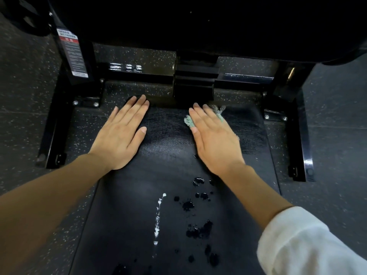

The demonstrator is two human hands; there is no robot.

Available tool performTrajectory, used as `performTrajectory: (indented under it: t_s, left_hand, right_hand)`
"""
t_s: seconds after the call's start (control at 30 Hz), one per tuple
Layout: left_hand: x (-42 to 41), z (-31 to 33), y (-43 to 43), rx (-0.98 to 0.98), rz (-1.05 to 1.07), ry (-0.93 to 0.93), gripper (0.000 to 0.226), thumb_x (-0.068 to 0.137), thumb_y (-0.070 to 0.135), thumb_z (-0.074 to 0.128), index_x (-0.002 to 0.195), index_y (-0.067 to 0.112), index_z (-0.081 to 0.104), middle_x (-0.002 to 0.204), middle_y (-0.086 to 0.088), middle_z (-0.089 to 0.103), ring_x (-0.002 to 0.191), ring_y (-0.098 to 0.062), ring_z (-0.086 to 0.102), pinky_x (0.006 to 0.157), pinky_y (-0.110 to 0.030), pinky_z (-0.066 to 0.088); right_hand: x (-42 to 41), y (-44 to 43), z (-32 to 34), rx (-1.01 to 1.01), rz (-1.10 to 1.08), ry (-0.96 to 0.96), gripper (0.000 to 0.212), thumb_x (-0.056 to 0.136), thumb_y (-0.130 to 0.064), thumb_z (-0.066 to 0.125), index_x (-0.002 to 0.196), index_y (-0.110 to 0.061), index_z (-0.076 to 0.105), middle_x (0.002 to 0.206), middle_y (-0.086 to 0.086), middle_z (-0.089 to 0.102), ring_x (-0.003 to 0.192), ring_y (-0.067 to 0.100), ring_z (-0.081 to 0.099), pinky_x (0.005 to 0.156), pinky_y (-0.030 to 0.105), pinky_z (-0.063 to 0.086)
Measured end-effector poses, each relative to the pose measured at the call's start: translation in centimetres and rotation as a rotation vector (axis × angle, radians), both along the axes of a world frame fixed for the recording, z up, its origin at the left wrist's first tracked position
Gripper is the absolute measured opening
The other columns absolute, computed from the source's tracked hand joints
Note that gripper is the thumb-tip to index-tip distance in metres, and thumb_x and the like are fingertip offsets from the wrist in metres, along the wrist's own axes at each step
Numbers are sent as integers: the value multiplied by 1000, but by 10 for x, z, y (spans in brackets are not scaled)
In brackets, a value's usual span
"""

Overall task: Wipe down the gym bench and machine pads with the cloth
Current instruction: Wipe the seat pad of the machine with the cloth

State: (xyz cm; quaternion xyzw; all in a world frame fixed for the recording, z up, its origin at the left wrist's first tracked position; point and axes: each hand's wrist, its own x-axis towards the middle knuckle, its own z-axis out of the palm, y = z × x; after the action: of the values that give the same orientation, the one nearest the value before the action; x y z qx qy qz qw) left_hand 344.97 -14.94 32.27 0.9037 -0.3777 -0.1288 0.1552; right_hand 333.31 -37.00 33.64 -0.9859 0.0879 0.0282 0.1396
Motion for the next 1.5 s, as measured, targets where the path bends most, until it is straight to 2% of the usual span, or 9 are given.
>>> performTrajectory:
  t_s: [0.2,0.33,0.5,0.6,0.7,0.87,1.0,1.37,1.5]
  left_hand:
    - [0,1,0,-2,-1,4,64,99,44,16,159,21,13,165,10,4,152,-6,-3,124,-41,4]
    - [0,1,0,4,-2,-3,64,99,44,16,158,21,13,165,9,5,152,-7,-2,124,-41,5]
    - [3,2,0,36,-55,-37,65,99,43,15,159,17,13,166,6,5,152,-9,-3,122,-36,-7]
    - [8,1,-1,75,-113,-64,67,98,44,14,159,15,11,166,4,2,153,-10,-5,121,-32,-14]
    - [17,1,0,96,-220,-87,67,99,44,16,159,14,9,166,2,1,153,-13,-6,121,-33,-16]
    - [39,3,-3,105,-471,-92,66,101,44,18,159,14,6,166,3,-1,153,-13,-7,122,-36,-11]
    - [64,4,-10,103,-700,-82,65,102,44,18,159,17,2,166,5,-6,152,-10,-10,123,-34,-9]
    - [107,2,-51,72,-1134,-60,59,105,37,19,159,20,3,166,9,-7,152,-10,-8,123,-36,-5]
    - [108,0,-61,32,-1175,-39,58,104,33,23,159,19,8,167,7,-1,153,-11,-5,123,-35,-5]
  right_hand:
    - [-31,-64,4,-99,-88,81,58,101,-36,14,155,-20,26,163,-6,23,152,16,11,120,40,3]
    - [-39,-70,-2,20,-190,-14,55,103,-32,20,152,-13,34,160,1,30,151,22,15,120,37,3]
    - [-30,-48,-4,105,-294,-96,55,103,-31,21,148,-7,40,157,7,36,150,25,22,123,38,12]
    - [-25,-34,-3,98,-286,-75,57,103,-33,16,149,-7,39,157,7,35,149,24,23,123,37,10]
    - [-18,-9,0,99,-274,-89,53,104,-28,21,148,-7,41,155,8,39,148,26,27,121,34,9]
    - [-2,44,-1,64,-223,-104,56,102,-30,18,146,-7,45,152,7,44,145,27,33,119,41,21]
    - [-2,49,-3,-67,-200,-79,52,102,-25,22,145,-10,48,150,3,47,142,25,39,117,43,27]
    - [-63,-32,5,-96,-375,57,54,103,-31,21,152,-15,37,158,0,33,149,19,22,120,40,13]
    - [-62,-29,2,52,-544,-32,45,107,-22,32,151,-13,38,159,1,32,150,20,19,122,39,11]
